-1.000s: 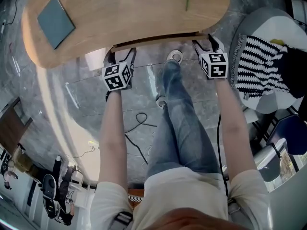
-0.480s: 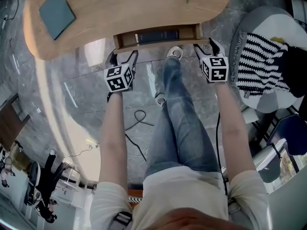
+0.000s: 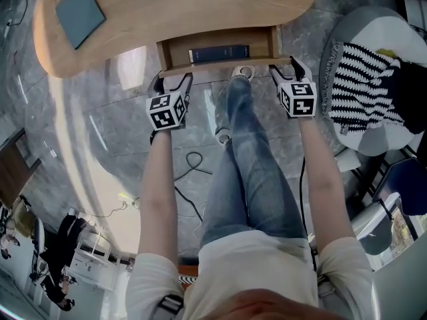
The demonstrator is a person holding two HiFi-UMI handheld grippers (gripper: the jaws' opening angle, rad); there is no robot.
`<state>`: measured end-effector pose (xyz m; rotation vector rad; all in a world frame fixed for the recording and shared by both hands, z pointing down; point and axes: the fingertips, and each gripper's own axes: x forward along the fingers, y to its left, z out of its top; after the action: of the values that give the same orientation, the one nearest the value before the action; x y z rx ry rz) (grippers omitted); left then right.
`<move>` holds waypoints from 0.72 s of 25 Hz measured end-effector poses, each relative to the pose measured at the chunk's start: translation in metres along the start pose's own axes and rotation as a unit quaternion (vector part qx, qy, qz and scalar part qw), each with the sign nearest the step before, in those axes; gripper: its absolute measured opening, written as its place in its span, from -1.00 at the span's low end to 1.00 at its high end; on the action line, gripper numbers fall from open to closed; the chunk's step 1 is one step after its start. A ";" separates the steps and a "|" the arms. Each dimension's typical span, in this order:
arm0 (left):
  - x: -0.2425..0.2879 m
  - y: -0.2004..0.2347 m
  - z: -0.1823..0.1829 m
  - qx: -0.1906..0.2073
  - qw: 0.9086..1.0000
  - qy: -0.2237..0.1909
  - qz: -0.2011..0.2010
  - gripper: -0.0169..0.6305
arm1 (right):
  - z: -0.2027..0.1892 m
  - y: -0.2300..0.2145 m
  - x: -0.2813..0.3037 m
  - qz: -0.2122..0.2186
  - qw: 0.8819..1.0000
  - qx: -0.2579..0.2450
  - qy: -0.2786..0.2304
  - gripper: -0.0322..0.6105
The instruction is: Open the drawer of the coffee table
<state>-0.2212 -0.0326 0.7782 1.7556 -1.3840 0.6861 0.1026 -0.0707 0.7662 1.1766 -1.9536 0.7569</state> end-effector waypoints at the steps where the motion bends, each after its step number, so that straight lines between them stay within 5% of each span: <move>1: -0.001 -0.001 -0.002 0.000 1.000 0.000 0.000 0.29 | -0.003 0.001 -0.001 0.000 1.000 0.000 0.000 0.01; 18: -0.021 -0.010 -0.052 -0.005 1.000 0.013 0.002 0.29 | -0.049 0.014 -0.020 0.000 1.000 0.000 0.016 0.01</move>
<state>-0.2141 0.0230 0.7872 1.7308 -1.3728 0.7007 0.1097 -0.0173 0.7755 1.1583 -1.9271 0.7696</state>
